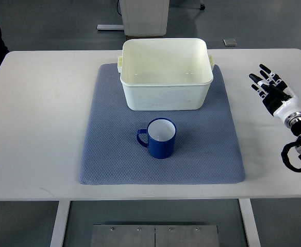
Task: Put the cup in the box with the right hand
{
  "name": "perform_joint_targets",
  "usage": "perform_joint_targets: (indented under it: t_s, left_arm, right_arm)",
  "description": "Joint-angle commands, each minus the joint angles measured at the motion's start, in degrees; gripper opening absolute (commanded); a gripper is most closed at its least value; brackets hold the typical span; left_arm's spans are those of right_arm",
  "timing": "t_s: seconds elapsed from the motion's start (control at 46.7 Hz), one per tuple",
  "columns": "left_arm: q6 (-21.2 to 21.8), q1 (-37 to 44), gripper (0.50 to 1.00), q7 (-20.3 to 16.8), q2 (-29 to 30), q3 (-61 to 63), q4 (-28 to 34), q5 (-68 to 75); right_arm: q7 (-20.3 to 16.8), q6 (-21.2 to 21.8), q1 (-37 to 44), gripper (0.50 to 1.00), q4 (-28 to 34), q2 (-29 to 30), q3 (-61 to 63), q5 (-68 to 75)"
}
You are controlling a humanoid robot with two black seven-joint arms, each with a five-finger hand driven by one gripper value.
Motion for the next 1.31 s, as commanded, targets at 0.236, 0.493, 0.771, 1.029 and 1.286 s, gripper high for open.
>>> perform_joint_targets:
  t_s: [0.236, 0.493, 0.771, 1.029, 1.286]
  left_arm:
    - [0.02, 0.57, 1.0, -0.01, 0.0, -0.01, 0.0, -0.11]
    - [0.02, 0.66, 1.0, 0.08, 0.0, -0.01, 0.0, -0.11]
    - [0.02, 0.66, 1.0, -0.01, 0.0, -0.01, 0.0, -0.11]
    - [0.02, 0.66, 1.0, -0.01, 0.0, -0.01, 0.0, -0.11]
    - [0.02, 0.66, 1.0, -0.01, 0.0, -0.01, 0.09, -0.11]
  right_arm:
    - [0.54, 0.0, -0.05, 1.0, -0.11, 0.02, 0.0, 0.0]
    - [0.63, 0.0, -0.05, 1.0, -0.11, 0.02, 0.0, 0.0]
    - [0.63, 0.0, -0.23, 1.0, -0.11, 0.02, -0.08, 0.0]
    - [1.95, 0.0, -0.23, 1.0, -0.11, 0.02, -0.08, 0.0]
    - [2.04, -0.18, -0.23, 1.0, -0.02, 0.28, -0.08, 0.0]
